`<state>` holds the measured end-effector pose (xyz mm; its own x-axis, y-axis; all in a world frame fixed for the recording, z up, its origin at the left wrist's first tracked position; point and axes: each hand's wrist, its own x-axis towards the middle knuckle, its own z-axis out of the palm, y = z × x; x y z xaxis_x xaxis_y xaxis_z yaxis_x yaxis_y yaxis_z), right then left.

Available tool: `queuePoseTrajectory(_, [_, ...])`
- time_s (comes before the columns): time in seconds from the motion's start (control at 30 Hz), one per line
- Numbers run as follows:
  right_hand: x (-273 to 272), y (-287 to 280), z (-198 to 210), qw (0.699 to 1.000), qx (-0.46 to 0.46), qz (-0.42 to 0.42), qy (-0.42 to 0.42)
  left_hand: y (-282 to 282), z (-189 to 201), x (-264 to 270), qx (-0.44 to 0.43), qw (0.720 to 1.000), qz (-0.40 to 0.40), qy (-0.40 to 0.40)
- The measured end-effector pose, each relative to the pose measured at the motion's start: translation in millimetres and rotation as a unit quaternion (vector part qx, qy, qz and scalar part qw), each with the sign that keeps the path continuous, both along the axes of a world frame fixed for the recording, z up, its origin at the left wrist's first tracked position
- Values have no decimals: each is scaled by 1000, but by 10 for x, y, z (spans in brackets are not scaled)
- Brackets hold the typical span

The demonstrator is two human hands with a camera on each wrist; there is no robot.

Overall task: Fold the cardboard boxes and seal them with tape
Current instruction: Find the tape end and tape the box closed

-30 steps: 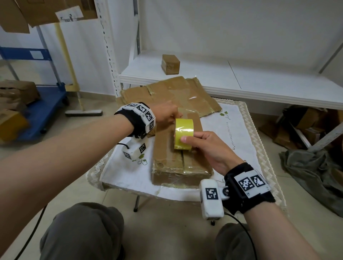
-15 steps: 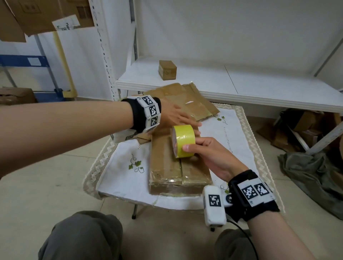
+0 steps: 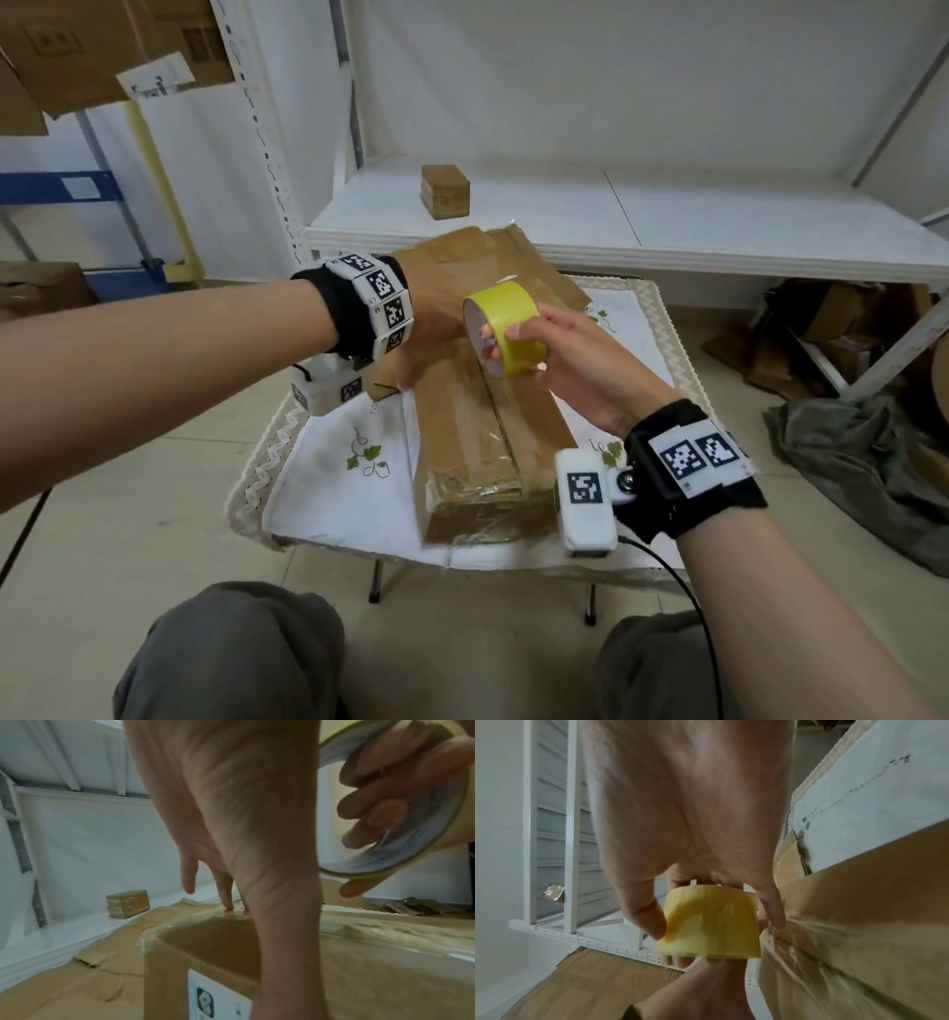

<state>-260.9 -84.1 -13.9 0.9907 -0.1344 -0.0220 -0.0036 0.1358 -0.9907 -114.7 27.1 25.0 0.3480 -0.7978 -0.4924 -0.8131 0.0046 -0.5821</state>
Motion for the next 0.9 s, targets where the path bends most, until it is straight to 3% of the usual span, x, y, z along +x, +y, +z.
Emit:
queuePoseTrajectory(0.27, [73, 49, 65, 999, -34, 6, 5, 274, -199, 200, -83, 987, 90, 107])
queuePoseTrajectory(0.43, [-11, 40, -122, 998, -37, -16, 49, 290, -288, 341, -88, 967, 152, 187])
queuePoseTrajectory(0.57, [-101, 80, -220, 998, 23, -8, 56, 263, -276, 542, -140, 906, 239, 320])
queuePoseTrajectory(0.63, [-120, 112, -228, 997, 30, 2, 66, 263, -297, 584, -208, 882, 234, 353])
queuePoseTrajectory(0.77, [-149, 150, -223, 997, 6, 30, 77, 196, -432, 559, -326, 856, 221, 335])
queuePoseTrajectory(0.9, [-186, 144, -262, 996, -11, 36, 81, 127, -480, 359, -332, 873, 220, 281])
